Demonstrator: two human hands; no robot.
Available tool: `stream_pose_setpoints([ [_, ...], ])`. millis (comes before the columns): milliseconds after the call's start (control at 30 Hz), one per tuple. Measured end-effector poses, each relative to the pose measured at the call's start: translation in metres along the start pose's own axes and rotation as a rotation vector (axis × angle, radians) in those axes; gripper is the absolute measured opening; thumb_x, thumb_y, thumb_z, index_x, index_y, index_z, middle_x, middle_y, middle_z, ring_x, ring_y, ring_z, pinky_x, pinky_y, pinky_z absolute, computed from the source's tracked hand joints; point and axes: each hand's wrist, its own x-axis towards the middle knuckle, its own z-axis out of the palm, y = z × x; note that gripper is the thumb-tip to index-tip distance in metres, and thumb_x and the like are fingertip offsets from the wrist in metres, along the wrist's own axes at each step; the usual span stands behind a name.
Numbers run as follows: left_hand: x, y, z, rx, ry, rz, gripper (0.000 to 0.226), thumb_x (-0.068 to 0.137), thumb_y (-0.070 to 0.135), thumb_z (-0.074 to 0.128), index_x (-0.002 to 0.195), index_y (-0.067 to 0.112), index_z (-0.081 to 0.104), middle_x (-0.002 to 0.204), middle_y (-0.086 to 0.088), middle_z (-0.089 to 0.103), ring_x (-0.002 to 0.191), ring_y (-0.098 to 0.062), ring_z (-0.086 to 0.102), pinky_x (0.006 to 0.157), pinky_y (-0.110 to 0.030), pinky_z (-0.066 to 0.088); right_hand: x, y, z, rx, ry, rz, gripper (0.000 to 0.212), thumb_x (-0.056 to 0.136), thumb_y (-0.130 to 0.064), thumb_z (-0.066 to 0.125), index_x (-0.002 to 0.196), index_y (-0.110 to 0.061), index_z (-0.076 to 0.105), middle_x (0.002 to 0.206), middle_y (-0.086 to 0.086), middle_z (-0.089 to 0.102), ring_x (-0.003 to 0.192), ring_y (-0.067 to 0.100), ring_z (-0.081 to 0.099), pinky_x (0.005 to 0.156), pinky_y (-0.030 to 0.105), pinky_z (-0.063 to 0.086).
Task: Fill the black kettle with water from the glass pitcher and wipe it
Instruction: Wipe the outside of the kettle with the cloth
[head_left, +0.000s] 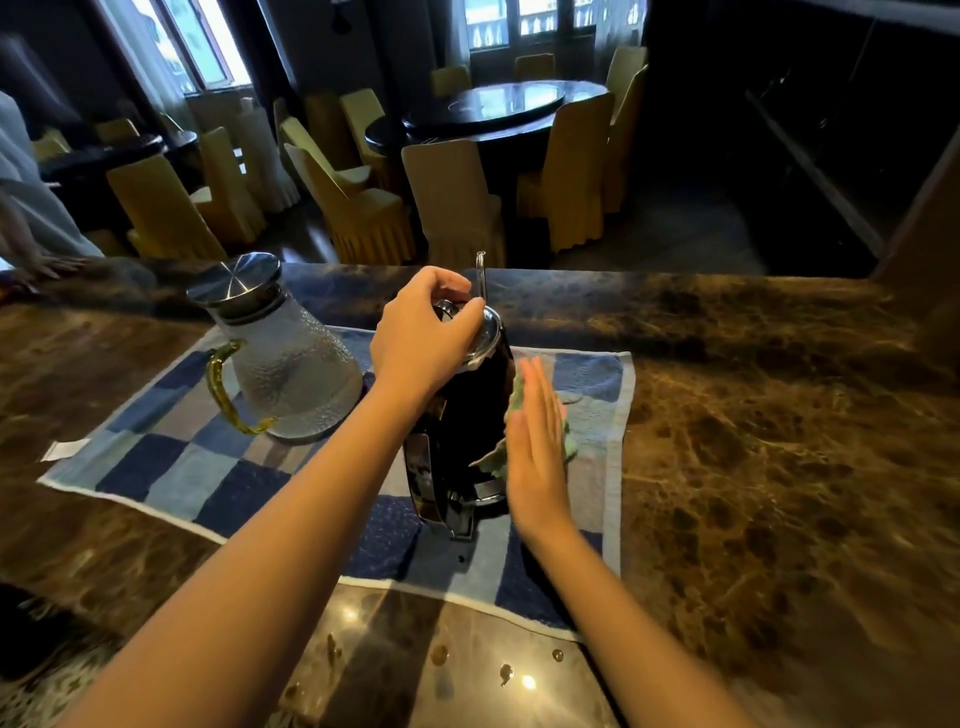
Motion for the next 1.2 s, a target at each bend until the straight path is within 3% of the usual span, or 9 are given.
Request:
stream_pose_setpoints([
  [200, 0.000, 0.001, 0.000, -0.004, 0.007, -0.020, 0.013, 0.081, 0.031, 0.063, 0.094, 0.029, 0.063, 0.093, 0.016, 0.066, 0.094, -0.005, 0.062, 0.086, -0.033, 0.051, 0.034, -0.039, -0.004, 0.267, -0.143, -0.133, 0.039, 0.101, -0.035, 0.022, 0.137, -0.049, 0.018, 0.154, -0.017, 0.015, 0.146, 0.000, 0.013, 0.121, 0.028, 0.011],
  [300, -0.001, 0.002, 0.000, -0.003, 0.009, -0.014, 0.013, 0.081, 0.030, 0.063, 0.093, 0.029, 0.063, 0.092, 0.016, 0.065, 0.094, -0.006, 0.063, 0.086, -0.032, 0.051, 0.073, -0.030, -0.015, 0.237, -0.213, 0.054, 0.042, 0.105, -0.029, 0.026, 0.146, -0.027, 0.033, 0.143, -0.014, 0.036, 0.137, 0.002, 0.031, 0.114, 0.021, 0.024],
  [400, 0.000, 0.002, 0.000, -0.005, 0.003, -0.007, 0.012, 0.081, 0.030, 0.063, 0.092, 0.030, 0.062, 0.093, 0.016, 0.065, 0.097, -0.007, 0.063, 0.089, -0.036, 0.051, 0.092, 0.006, -0.019, 0.066, -0.309, 0.291, 0.036, 0.103, -0.033, 0.032, 0.131, -0.024, 0.054, 0.120, -0.009, 0.052, 0.112, 0.007, 0.047, 0.105, 0.025, 0.033],
  [467, 0.001, 0.002, 0.000, -0.004, 0.005, -0.003, 0.012, 0.080, 0.030, 0.063, 0.092, 0.031, 0.062, 0.092, 0.016, 0.065, 0.097, -0.009, 0.063, 0.090, -0.038, 0.051, 0.086, 0.025, -0.017, 0.040, -0.263, 0.345, 0.032, 0.103, -0.033, 0.033, 0.124, -0.029, 0.057, 0.123, -0.008, 0.057, 0.109, 0.006, 0.050, 0.108, 0.032, 0.036],
  [600, 0.001, 0.001, 0.000, 0.000, 0.001, 0.005, 0.012, 0.082, 0.030, 0.063, 0.094, 0.030, 0.062, 0.091, 0.018, 0.063, 0.097, -0.008, 0.063, 0.091, -0.038, 0.051, 0.031, 0.023, -0.018, 0.112, -0.098, 0.248, 0.043, 0.104, -0.029, 0.027, 0.147, -0.025, 0.032, 0.155, -0.005, 0.032, 0.143, 0.009, 0.026, 0.121, 0.035, 0.019],
  [767, 0.002, -0.003, 0.001, 0.002, 0.006, 0.008, 0.015, 0.078, 0.036, 0.063, 0.092, 0.033, 0.063, 0.090, 0.018, 0.065, 0.095, -0.006, 0.063, 0.090, -0.038, 0.052, 0.045, -0.023, -0.015, 0.271, -0.140, 0.011, 0.043, 0.102, -0.034, 0.027, 0.144, -0.028, 0.036, 0.149, -0.008, 0.040, 0.141, 0.008, 0.032, 0.117, 0.029, 0.025],
  [1000, 0.002, -0.003, 0.001, -0.005, 0.016, 0.021, 0.015, 0.080, 0.036, 0.064, 0.094, 0.032, 0.061, 0.088, 0.019, 0.062, 0.095, -0.006, 0.062, 0.090, -0.037, 0.052, 0.102, -0.002, -0.010, 0.122, -0.247, 0.297, 0.050, 0.102, -0.040, 0.030, 0.145, -0.017, 0.036, 0.152, 0.005, 0.038, 0.140, 0.020, 0.034, 0.118, 0.043, 0.023],
  [1133, 0.004, -0.003, 0.001, -0.010, 0.018, 0.012, 0.018, 0.080, 0.036, 0.064, 0.097, 0.028, 0.063, 0.093, 0.015, 0.066, 0.096, -0.007, 0.063, 0.090, -0.036, 0.051, 0.080, 0.015, -0.016, 0.163, -0.193, 0.400, 0.030, 0.099, -0.041, 0.035, 0.103, -0.029, 0.062, 0.119, 0.004, 0.063, 0.117, 0.022, 0.055, 0.108, 0.049, 0.037],
  [1200, 0.003, -0.003, 0.001, -0.015, 0.015, 0.010, 0.019, 0.080, 0.036, 0.064, 0.097, 0.028, 0.063, 0.095, 0.014, 0.067, 0.096, -0.008, 0.063, 0.090, -0.037, 0.052, 0.057, 0.016, -0.019, 0.209, -0.123, 0.401, 0.032, 0.101, -0.039, 0.035, 0.114, -0.026, 0.061, 0.125, 0.003, 0.060, 0.121, 0.021, 0.053, 0.109, 0.044, 0.037],
])
